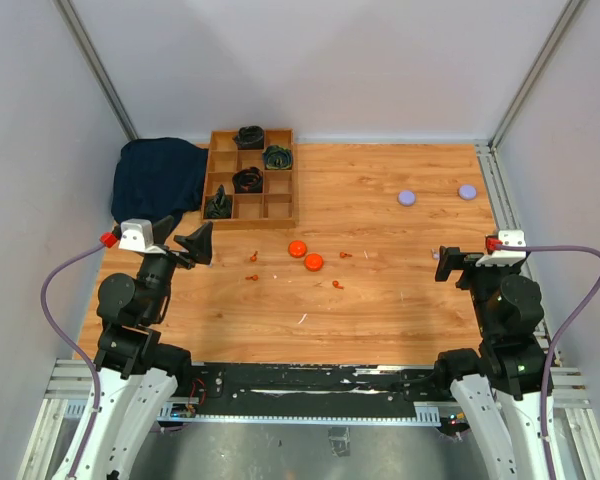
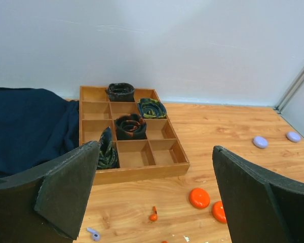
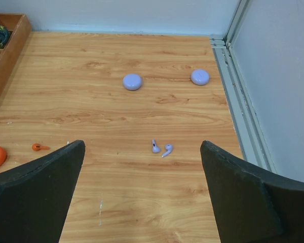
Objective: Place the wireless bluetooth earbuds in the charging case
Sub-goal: Pick up the charging case at the center of the board.
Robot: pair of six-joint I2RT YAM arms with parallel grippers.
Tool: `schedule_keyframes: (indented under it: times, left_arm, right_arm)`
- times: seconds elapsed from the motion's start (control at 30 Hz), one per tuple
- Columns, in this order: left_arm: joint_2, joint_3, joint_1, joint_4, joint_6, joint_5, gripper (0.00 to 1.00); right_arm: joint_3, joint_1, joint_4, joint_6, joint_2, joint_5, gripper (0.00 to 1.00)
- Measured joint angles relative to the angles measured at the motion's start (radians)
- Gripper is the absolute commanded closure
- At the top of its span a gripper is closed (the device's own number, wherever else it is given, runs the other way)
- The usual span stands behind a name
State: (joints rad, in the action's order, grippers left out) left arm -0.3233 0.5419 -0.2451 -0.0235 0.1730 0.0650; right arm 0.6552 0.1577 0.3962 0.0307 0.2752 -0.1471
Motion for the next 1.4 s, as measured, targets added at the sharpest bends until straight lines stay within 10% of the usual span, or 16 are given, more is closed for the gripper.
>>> schedule_keyframes:
  times: [0.63, 1.4]
  left_arm:
    - [0.034, 0.0, 0.001, -0.002, 0.006, 0.0, 0.01]
    - [0.066, 0.0, -0.011, -0.026, 0.007, -0.003, 0.01]
  right_arm:
    - [0.027, 0.0, 0.019, 0.091, 0.238, 0.061, 0.01]
    - [0.467, 0.0, -0.304, 0.197, 1.374, -0.061, 0.03]
